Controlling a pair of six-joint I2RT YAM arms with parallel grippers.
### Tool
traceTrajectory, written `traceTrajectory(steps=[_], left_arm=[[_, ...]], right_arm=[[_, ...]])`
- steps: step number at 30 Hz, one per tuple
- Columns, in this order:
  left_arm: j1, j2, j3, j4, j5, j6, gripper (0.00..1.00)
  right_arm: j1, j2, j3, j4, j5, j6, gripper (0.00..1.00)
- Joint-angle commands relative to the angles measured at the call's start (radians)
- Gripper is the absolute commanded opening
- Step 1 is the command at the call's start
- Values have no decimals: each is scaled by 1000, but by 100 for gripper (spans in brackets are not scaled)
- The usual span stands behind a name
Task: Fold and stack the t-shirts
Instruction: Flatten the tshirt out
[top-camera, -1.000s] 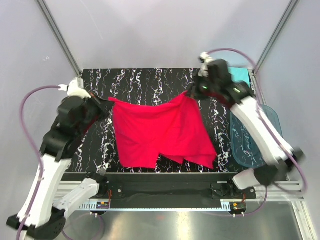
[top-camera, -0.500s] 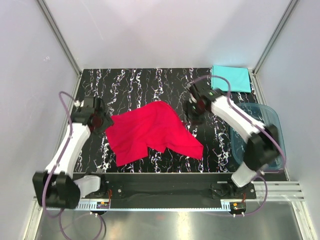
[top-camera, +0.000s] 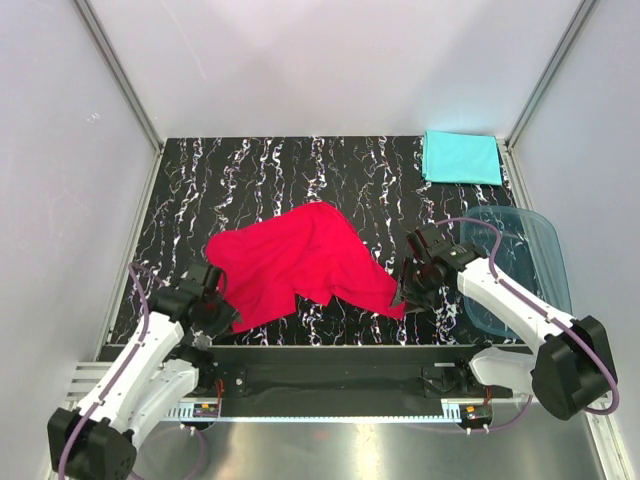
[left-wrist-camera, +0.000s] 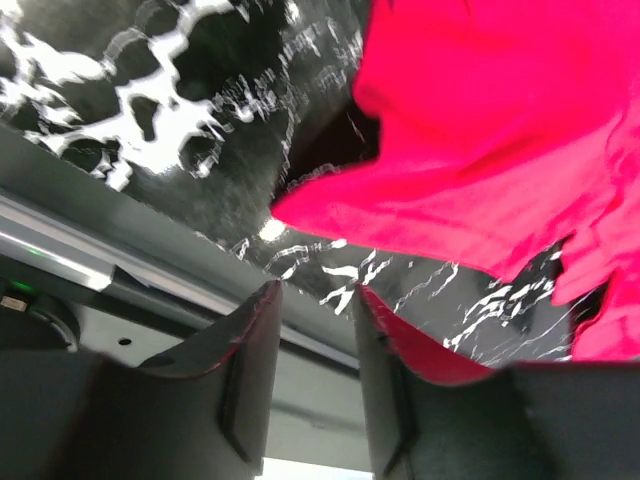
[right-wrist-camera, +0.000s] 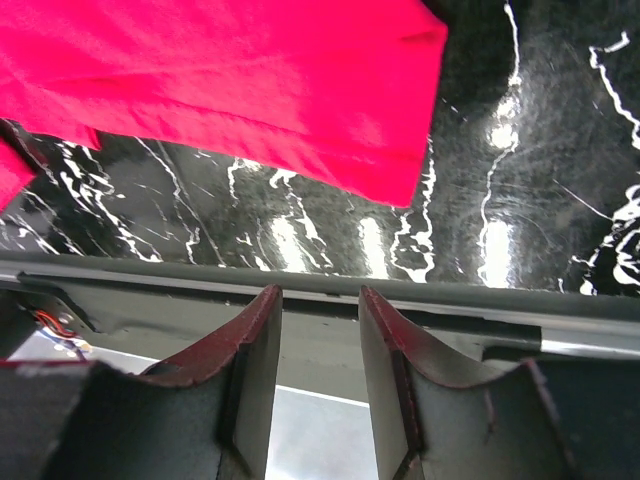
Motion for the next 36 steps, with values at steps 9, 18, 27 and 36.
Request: traceTrajectory(steps=[9,18,27,36], left_arm=[[-113,124,-36,88,-122,-103,48],[-113,198,-48,200,-151,-57,42],[-113,251,-77,189,-163,-76,41],[-113,281,-76,214,-185,-50,20]], right_arm=[[-3,-46,14,36,-6,41,43],[-3,-49,-2,44,-15,49,42],[-3,-8,22,27,23,66,43],[-6,26,7,1,85,158,47]])
